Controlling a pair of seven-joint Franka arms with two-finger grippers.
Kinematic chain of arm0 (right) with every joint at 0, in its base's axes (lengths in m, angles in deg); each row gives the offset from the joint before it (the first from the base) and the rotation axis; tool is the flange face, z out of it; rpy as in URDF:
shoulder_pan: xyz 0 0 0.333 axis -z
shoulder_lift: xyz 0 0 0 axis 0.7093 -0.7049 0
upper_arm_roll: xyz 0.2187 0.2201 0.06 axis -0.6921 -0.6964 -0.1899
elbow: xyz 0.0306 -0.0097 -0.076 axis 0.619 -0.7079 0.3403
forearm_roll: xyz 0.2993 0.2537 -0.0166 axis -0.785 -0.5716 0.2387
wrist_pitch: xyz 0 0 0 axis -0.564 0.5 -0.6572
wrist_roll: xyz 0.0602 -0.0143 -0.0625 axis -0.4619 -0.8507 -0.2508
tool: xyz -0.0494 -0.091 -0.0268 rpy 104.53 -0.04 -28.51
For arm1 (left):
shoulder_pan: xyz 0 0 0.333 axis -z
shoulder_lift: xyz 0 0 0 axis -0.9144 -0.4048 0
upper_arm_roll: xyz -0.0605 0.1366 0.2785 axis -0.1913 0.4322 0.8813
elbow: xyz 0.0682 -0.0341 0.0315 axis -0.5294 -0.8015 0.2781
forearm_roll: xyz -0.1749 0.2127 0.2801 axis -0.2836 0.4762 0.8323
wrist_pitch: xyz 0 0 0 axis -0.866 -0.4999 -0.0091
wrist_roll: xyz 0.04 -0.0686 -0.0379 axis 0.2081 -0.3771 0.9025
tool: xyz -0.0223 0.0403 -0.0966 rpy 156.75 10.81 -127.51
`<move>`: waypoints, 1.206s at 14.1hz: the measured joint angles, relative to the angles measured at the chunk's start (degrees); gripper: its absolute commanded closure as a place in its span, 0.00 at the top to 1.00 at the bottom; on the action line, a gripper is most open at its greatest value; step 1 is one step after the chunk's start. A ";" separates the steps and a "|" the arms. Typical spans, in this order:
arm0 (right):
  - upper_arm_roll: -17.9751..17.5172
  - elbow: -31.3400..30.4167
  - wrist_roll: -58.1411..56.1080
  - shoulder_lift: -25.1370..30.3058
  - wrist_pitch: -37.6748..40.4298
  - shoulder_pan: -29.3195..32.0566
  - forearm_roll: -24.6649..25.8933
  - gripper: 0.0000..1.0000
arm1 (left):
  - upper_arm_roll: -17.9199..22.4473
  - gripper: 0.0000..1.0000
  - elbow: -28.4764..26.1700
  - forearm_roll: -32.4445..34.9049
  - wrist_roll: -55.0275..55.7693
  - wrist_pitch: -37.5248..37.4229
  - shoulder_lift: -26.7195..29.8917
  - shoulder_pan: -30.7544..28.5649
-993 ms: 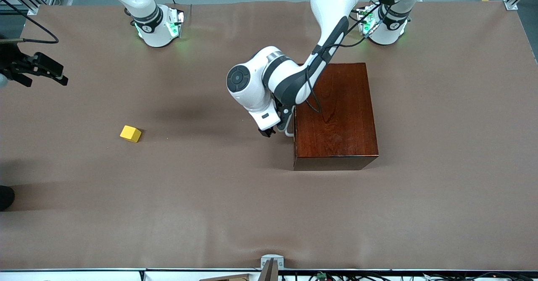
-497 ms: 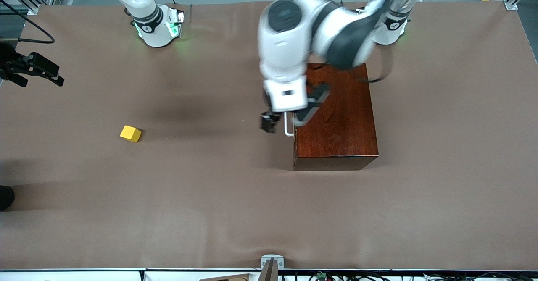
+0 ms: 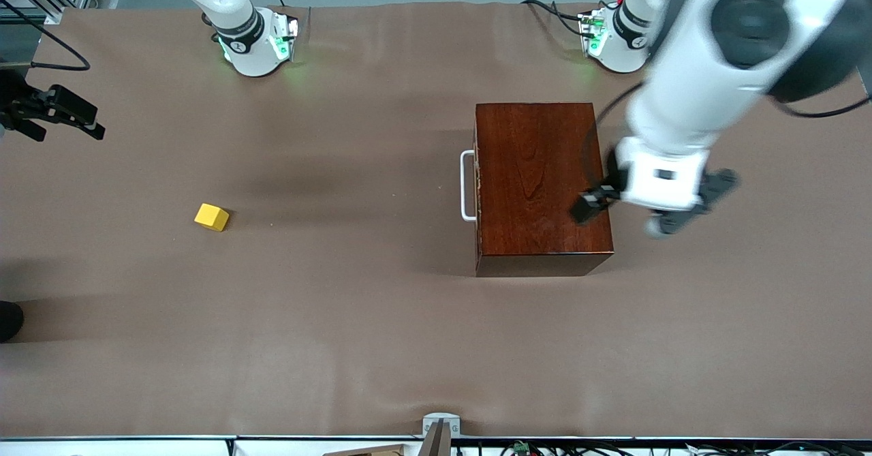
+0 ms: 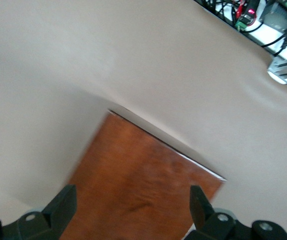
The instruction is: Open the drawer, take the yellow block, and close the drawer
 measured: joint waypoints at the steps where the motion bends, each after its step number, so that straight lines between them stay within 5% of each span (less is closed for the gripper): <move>1: -0.02 0.00 0.00 0.00 0.00 0.00 0.00 1.00 | 0.01 1.00 -1.37 0.00 -5.45 -0.96 1.62 -2.13; 10: 0.12 0.00 0.03 -0.07 0.44 0.04 0.01 1.00 | 0.06 1.00 -19.95 0.24 -26.95 -2.87 17.04 -7.48; 17: 0.15 0.00 0.05 -0.09 0.99 0.04 0.01 1.00 | 0.37 1.00 -20.68 0.41 -30.30 -3.65 19.26 -7.65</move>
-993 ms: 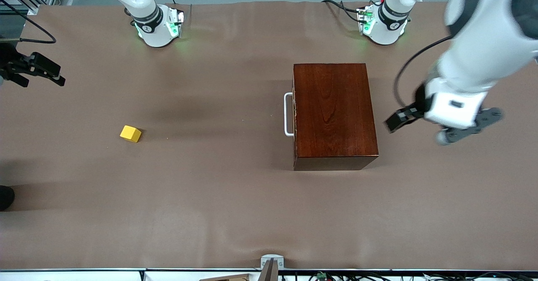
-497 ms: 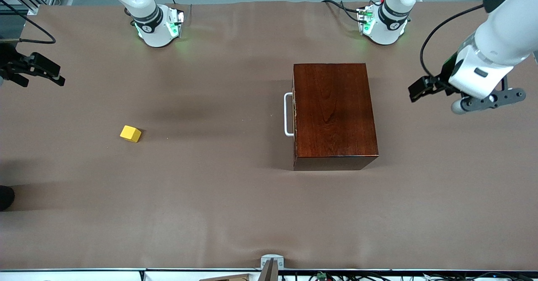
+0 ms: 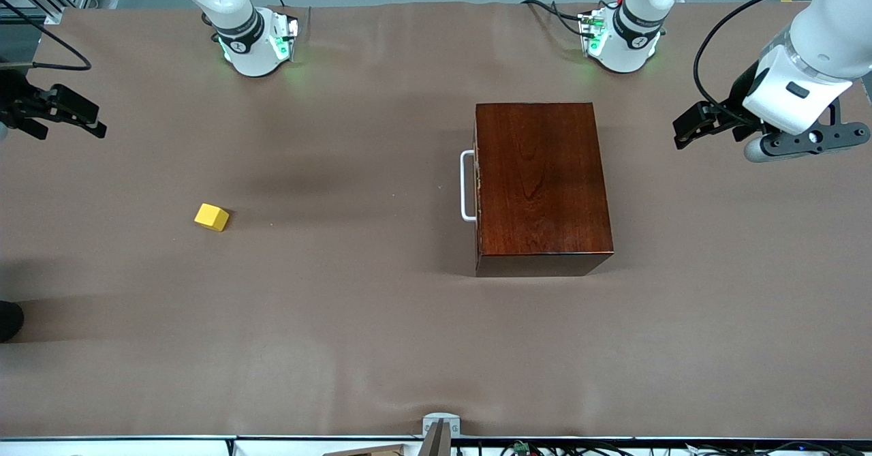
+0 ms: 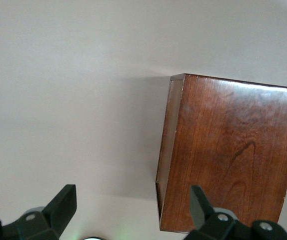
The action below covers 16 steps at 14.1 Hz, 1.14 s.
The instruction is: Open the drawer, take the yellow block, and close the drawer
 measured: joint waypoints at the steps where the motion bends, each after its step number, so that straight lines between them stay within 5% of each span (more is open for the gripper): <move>1: 0.00 0.00 0.00 0.00 0.00 0.00 0.00 1.00 | 0.07 1.00 -0.02 0.68 -0.88 -0.83 0.00 0.00; 16: 0.03 0.00 0.00 0.00 0.02 0.01 0.00 1.00 | -2.52 1.00 0.81 4.59 -5.55 -0.61 0.20 -4.62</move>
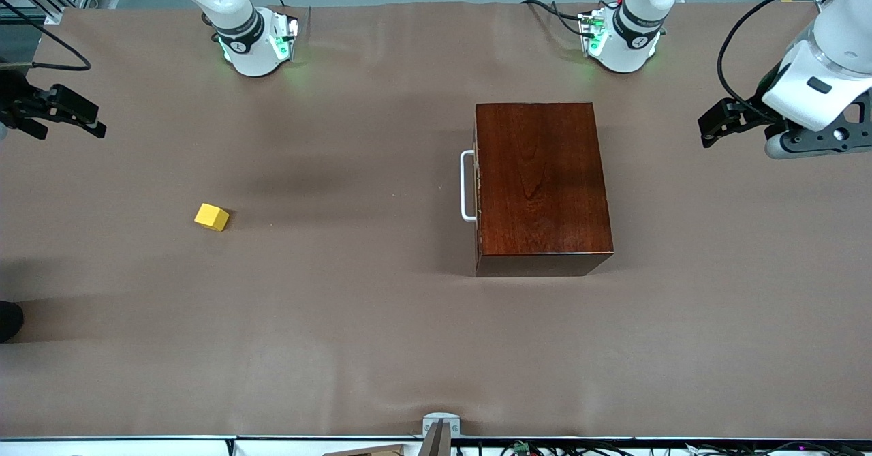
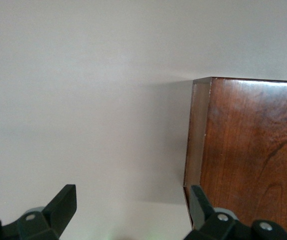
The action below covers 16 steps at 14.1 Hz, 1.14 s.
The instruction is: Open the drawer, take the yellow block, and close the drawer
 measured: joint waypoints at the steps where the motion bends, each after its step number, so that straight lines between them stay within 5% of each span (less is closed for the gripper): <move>1: 0.00 0.00 0.00 0.00 0.00 0.00 0.00 1.00 | -3.65 1.00 -0.04 -0.08 -0.75 0.01 -0.01 -4.22; 4: 0.00 0.00 0.00 0.00 0.01 0.00 0.00 1.00 | -12.40 1.00 -0.18 -0.21 -2.18 -0.18 -0.03 -14.31; 16: 0.00 0.00 0.00 -0.02 0.02 0.00 0.00 1.00 | -12.90 1.00 0.74 -0.22 -6.32 -1.13 -0.05 -16.23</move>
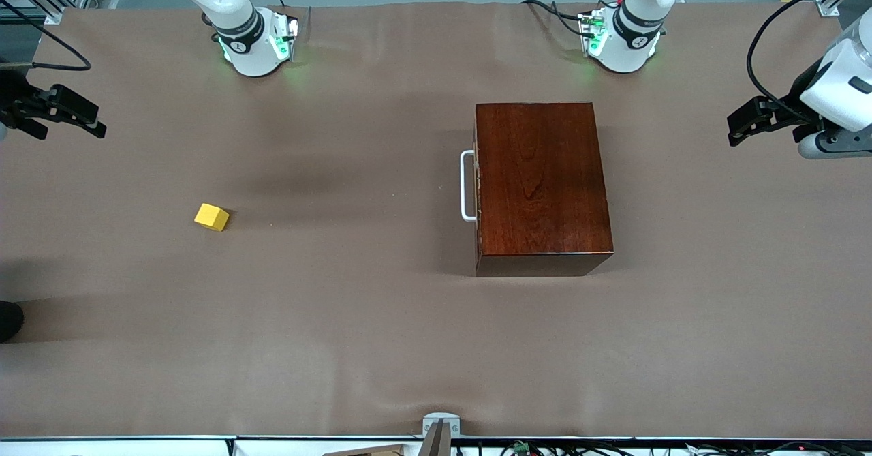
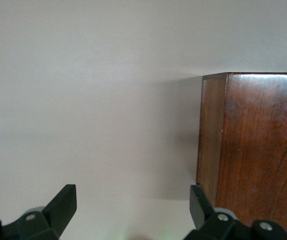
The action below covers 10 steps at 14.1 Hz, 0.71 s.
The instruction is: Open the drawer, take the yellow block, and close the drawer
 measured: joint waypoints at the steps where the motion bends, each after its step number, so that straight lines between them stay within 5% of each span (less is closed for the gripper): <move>1: 0.00 0.00 0.00 0.00 0.00 0.00 0.00 1.00 | -0.01 1.00 0.01 0.00 0.00 -0.11 -0.01 0.00; 10: 0.00 0.00 0.00 -0.02 0.06 0.00 0.00 1.00 | -0.02 1.00 0.36 0.00 0.00 -2.11 -0.03 -0.21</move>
